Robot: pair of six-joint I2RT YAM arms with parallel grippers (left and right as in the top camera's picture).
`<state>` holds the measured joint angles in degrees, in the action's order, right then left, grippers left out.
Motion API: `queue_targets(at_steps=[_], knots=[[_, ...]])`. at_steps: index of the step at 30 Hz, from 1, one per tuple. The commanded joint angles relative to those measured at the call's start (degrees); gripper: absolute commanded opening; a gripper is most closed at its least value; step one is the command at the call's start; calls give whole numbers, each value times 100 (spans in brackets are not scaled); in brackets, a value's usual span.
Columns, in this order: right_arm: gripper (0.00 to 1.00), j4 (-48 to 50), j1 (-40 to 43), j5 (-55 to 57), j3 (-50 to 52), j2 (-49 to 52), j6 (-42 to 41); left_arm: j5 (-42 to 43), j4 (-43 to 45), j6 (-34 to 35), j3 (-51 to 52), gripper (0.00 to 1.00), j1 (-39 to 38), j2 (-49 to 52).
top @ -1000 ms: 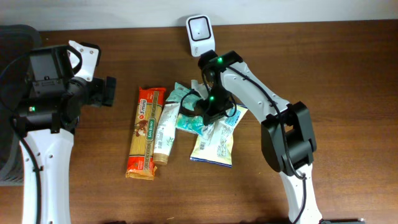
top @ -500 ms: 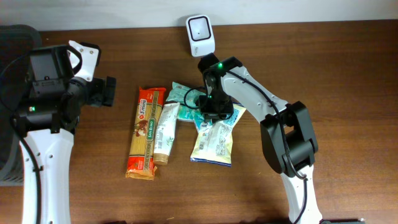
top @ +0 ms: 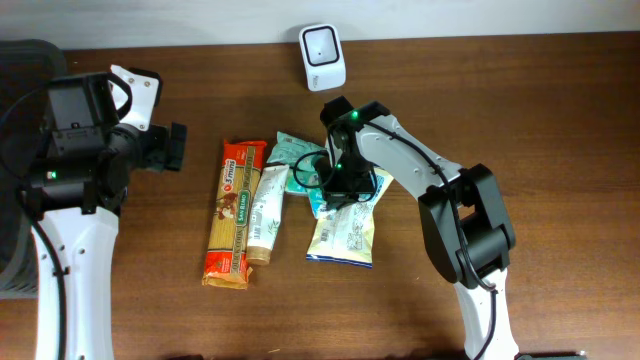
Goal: Scan the item barcode
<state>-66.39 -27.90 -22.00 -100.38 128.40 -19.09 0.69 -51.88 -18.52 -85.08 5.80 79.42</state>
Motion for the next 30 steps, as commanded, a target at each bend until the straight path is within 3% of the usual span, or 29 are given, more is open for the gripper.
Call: queue_targets(at_steps=[1, 7, 12, 14, 25, 30], knots=[[4, -76, -50, 140, 105, -264, 284, 63, 7, -107, -31, 99, 22, 26], [4, -109, 337, -1259, 105, -1816, 951, 63, 7, -107, -31, 99, 22, 26], [4, -131, 1014, -4572, 107, -2225, 2194, 63, 9, -107, -31, 99, 22, 26], [4, -190, 1248, -5401, 107, -2225, 2494, 63, 9, -107, -31, 99, 22, 26], [4, -627, 2420, -6402, 107, -2225, 3049, 63, 7, -107, -31, 99, 22, 26], [4, -820, 2455, -6697, 105, -2227, 3064, 63, 7, -107, -31, 99, 22, 26]])
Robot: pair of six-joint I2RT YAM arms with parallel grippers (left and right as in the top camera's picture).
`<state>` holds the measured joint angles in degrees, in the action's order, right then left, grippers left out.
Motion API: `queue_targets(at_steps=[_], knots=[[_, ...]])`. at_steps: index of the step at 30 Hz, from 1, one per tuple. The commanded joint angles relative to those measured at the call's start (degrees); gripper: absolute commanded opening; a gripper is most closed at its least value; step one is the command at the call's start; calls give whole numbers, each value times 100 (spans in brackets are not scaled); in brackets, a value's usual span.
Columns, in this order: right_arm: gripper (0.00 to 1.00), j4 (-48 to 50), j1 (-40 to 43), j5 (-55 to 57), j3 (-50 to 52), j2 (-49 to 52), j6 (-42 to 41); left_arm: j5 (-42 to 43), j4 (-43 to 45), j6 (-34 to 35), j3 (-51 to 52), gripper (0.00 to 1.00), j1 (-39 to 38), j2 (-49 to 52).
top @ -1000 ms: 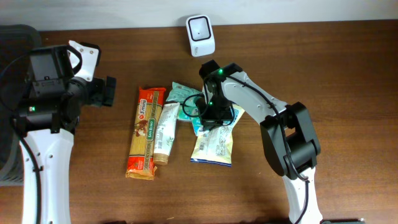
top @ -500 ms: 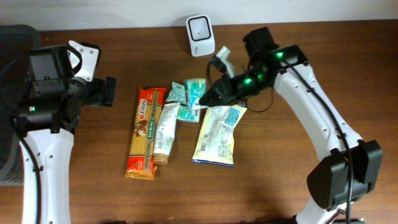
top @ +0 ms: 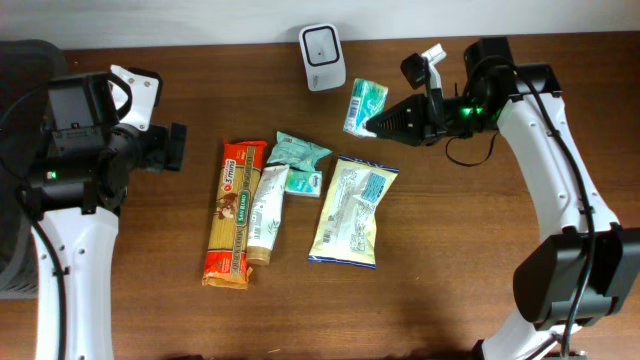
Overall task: Scan the item barcode
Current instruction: 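Lift the tissue pack and hold it under the barcode scanner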
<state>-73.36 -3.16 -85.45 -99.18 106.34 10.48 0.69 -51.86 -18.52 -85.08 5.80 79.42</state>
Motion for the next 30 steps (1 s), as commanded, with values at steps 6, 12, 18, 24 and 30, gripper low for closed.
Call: queue_targets(at_steps=[6, 12, 18, 24, 30], knots=[[4, -428, -20, -352, -15, -116, -219, 63, 4, -107, -31, 99, 22, 26], [4, -39, -120, 1543, -267, -345, -1163, 63, 7, -107, -31, 99, 22, 26], [4, -730, -1025, 5449, -2308, -293, -2208, 63, 4, -107, -31, 99, 22, 26], [4, -127, -2151, 10207, -4081, 518, -2118, 63, 4, -107, -31, 99, 22, 26], [4, 2361, -2459, 12080, -4076, 2363, -144, 63, 4, -107, -31, 99, 22, 26]])
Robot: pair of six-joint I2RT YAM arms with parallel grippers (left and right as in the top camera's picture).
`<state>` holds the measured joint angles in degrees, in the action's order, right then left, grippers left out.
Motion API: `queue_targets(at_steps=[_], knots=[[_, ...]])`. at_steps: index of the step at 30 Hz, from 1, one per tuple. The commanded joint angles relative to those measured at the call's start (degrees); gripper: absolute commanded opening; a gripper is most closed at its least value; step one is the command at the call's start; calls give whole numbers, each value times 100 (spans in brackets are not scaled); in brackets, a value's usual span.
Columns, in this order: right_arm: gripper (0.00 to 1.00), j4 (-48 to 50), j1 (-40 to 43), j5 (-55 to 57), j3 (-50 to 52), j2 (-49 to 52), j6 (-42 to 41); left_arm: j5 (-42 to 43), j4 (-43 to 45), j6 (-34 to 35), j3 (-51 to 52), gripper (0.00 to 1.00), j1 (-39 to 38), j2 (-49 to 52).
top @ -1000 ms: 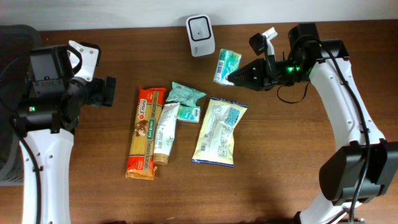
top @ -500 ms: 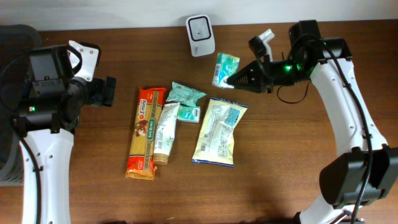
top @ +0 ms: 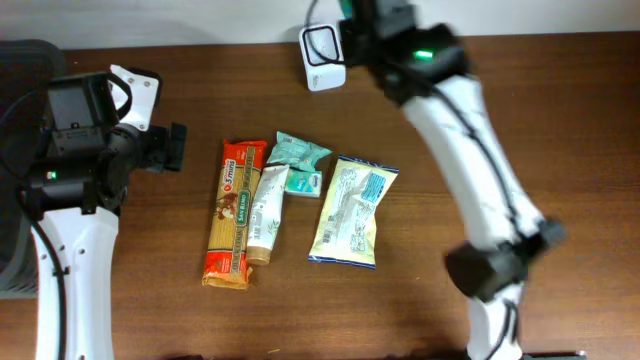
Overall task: Scan the item barcode
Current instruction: 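Lift the tissue pack and hold it under the barcode scanner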
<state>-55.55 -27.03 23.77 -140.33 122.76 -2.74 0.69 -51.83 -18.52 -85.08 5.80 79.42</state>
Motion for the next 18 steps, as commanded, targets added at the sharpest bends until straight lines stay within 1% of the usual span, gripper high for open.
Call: queue_targets(at_steps=[1, 3, 5, 6, 7, 9, 18], knots=[[4, 973, -72, 1252, 39, 1010, 1506, 63, 2, -107, -31, 99, 22, 26], [4, 1906, -72, 1303, 39, 1709, 2459, 63, 2, -107, -31, 99, 22, 26], [4, 2555, -72, 1351, 39, 2142, 3143, 63, 2, -107, -31, 99, 22, 26], [4, 2844, -72, 1440, 39, 2310, 3329, 63, 2, -107, -31, 99, 22, 26], [4, 3051, -72, 1445, 39, 2426, 3412, 63, 2, -107, -31, 99, 22, 26], [4, 3145, -72, 1421, 39, 2498, 3414, 63, 2, -107, -31, 99, 22, 26], [4, 3134, -85, 1246, 39, 2516, 3403, 63, 2, -107, -31, 99, 22, 26]])
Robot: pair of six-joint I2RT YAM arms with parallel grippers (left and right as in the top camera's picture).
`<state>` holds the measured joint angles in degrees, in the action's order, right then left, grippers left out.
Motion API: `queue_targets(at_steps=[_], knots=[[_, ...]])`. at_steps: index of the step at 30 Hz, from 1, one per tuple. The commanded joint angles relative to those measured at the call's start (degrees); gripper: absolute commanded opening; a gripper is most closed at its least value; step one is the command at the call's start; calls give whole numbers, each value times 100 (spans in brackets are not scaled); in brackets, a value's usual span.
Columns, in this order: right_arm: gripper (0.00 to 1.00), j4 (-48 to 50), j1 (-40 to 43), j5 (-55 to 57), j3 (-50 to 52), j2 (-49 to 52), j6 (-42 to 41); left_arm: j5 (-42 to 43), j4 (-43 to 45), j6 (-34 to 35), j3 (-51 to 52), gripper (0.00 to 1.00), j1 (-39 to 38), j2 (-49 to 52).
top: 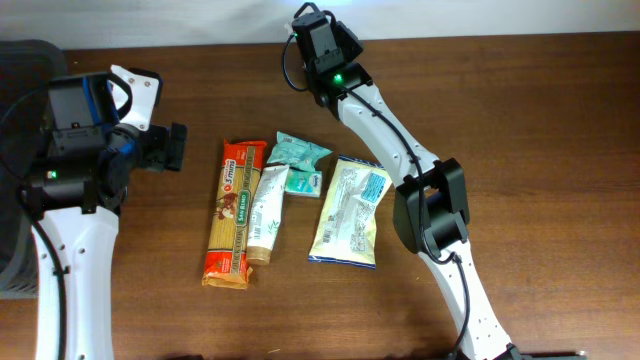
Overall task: Scan the item barcode
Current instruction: 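Lift the tissue pack and hold it under the barcode scanner, then carry the tissue pack right and set it on the table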
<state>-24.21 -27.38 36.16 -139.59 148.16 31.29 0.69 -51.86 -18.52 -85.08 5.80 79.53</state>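
My right arm (pixel 400 130) reaches up the table to the back edge. Its wrist and gripper (pixel 322 45) sit over the spot at the back wall, and the fingers are hidden under the wrist body. No scanner and no held item show there. An orange pasta packet (pixel 228 215), a white tube (pixel 266 213), a teal packet (pixel 298 150), a small teal sachet (pixel 306 182) and a pale green bag (pixel 350 210) lie mid-table. My left gripper (pixel 174 147) hangs left of them, holding nothing visible.
The brown table (pixel 540 200) ends at a white wall along the back. A dark chair (pixel 20 60) stands at the far left beside the left arm's base. My right arm's lower links cross the table right of the pale green bag.
My right wrist was at the back edge just right of the white scanner, which showed. Now the wrist lies further left over that spot and the scanner is covered. The left arm is unchanged.
My right gripper was down among the packets mid-table. Then it held a small teal packet in the air right of the white scanner. Then the wrist stood at the back edge beside the scanner, and now it covers it. The other packets stayed in place.
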Motion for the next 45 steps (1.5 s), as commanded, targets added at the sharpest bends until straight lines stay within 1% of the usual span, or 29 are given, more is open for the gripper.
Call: queue_targets(at_steps=[1, 7, 8, 11, 12, 15, 17, 18, 20, 24, 26, 29, 32, 37, 39, 41, 43, 45], knots=[[4, 0, -52, 7, -35, -24, 0, 63, 4, -107, -31, 99, 22, 15], [4, -177, -118, -262, -35, -42, -24, 63, 4, -107, -31, 99, 22, 15], [4, -304, -118, -435, -37, -66, -140, 63, 4, -107, -31, 99, 22, 15], [4, -927, -94, -1104, -37, -352, -957, 63, 4, -107, -31, 99, 22, 15], [4, -1069, -76, -1228, -37, -452, -1073, 63, 4, -107, -31, 99, 22, 15], [4, -1836, -55, -2133, -37, -1088, -1875, 63, 4, -107, -31, 99, 22, 15], [4, -2691, 22, -3530, -37, -1773, -2715, 63, 4, -107, -31, 99, 22, 15], [4, -3165, 98, -4030, -37, -2120, -3084, 63, 4, -107, -31, 99, 22, 15], [4, -3928, 245, -4470, -37, -2629, -3394, 63, 4, -107, -31, 99, 22, 15], [4, -5499, 686, -4710, -37, -3692, -3394, 63, 4, -107, -31, 99, 22, 15], [4, -5952, 890, -4780, -37, -4004, -3447, 63, 4, -107, -31, 99, 22, 15], [4, -6559, 1287, -4780, -37, -4282, -3628, 63, 4, -107, -31, 99, 22, 15], [4, -7313, 1891, -4778, 9, -4242, -3624, 63, 4, -107, -31, 99, 22, 15], [4, -7202, 2540, -4754, 1215, -4225, -3604, 63, -2, -107, -31, 99, 22, 15], [4, -6684, 2778, -4754, 2302, -4225, -3604, 63, -11, -107, -31, 99, 22, 15], [4, -6186, 2973, -4758, 3147, -4225, -3606, 63, -11, -107, -31, 99, 24, 15], [4, -5670, 3126, -4782, 3891, -4223, -3609, 63, -11, -107, -31, 99, 22, 15], [4, -5281, 3206, -4822, 4391, -4199, -3609, 63, -11, -107, -31, 99, 22, 15]])
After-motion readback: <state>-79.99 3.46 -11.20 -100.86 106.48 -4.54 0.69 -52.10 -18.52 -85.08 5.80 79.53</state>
